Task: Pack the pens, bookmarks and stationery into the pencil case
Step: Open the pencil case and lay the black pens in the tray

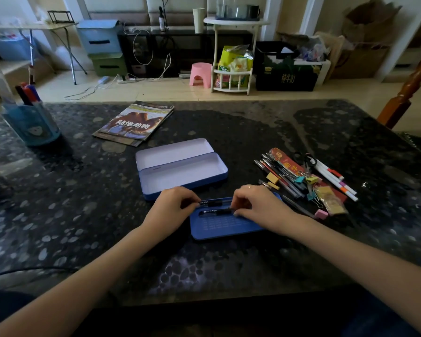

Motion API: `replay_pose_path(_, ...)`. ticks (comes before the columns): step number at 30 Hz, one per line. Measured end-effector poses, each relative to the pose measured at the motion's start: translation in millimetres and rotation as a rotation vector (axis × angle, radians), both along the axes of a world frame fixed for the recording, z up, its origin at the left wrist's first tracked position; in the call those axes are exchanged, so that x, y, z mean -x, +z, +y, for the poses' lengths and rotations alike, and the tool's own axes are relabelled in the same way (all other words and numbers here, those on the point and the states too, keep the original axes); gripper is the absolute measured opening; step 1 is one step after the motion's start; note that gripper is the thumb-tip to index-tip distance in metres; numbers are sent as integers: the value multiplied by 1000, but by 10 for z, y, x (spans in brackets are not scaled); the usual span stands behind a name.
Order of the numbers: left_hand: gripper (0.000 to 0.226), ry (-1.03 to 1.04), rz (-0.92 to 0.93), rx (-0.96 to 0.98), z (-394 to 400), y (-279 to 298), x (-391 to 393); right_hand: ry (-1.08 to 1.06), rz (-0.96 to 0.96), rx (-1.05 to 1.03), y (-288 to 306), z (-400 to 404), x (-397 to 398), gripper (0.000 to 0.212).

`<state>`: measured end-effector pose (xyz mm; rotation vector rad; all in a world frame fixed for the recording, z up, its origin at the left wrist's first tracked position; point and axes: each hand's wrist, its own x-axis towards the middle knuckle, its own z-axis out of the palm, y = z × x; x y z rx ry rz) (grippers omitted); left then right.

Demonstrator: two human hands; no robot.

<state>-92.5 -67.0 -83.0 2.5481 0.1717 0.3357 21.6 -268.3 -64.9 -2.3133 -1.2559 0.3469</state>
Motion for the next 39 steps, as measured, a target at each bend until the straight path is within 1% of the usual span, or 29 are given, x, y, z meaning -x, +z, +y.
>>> replay_pose_path(5, 10, -17, 2, 7, 19, -10, 8, -1, -16, -47, -34, 52, 18, 8)
replay_pose_path(8, 9, -36, -11, 24, 7, -4, 11, -17, -37, -74, -60, 81, -2, 11)
replay_pose_path(12, 22, -53, 13, -10, 15, -27, 29, -14, -73, -104, -99, 139, -14, 16)
replay_pose_path(17, 19, -42, 5, -32, 21, -77, 14, -20, -58, -99, -104, 138, -49, 17)
replay_pose_path(19, 18, -50, -2, -25, 24, -80, 16, -65, -41, -136, -19, 115, -114, 18)
replay_pose_path(22, 18, -63, 5, -10, 29, -65, 22, -205, -22, -186, 171, 12, -294, 17)
replay_pose_path(25, 18, -69, 12, -12, 29, -48, 21, -379, -96, -83, 311, -176, -516, 13)
replay_pose_path(28, 17, -71, 18, -15, 29, -35, 19, -482, -147, 168, 399, -347, -649, 12)
replay_pose_path(30, 17, -73, 25, -15, 32, -29, 13, -510, -116, 346, 423, -394, -656, 8)
replay_pose_path(32, 18, -69, 33, -11, 42, -23, 11, -516, -46, 474, 417, -399, -606, 6)
replay_pose_path(34, 18, -60, 32, -16, 55, -16, 13, -511, -7, 548, 408, -377, -557, 7)
replay_pose_path(36, 17, -45, 19, -18, 68, -14, 18, -508, -15, 611, 395, -344, -530, 14)
replay_pose_path(39, 18, -22, 8, -16, 71, -15, 33, -528, -16, 623, 376, -319, -521, 21)
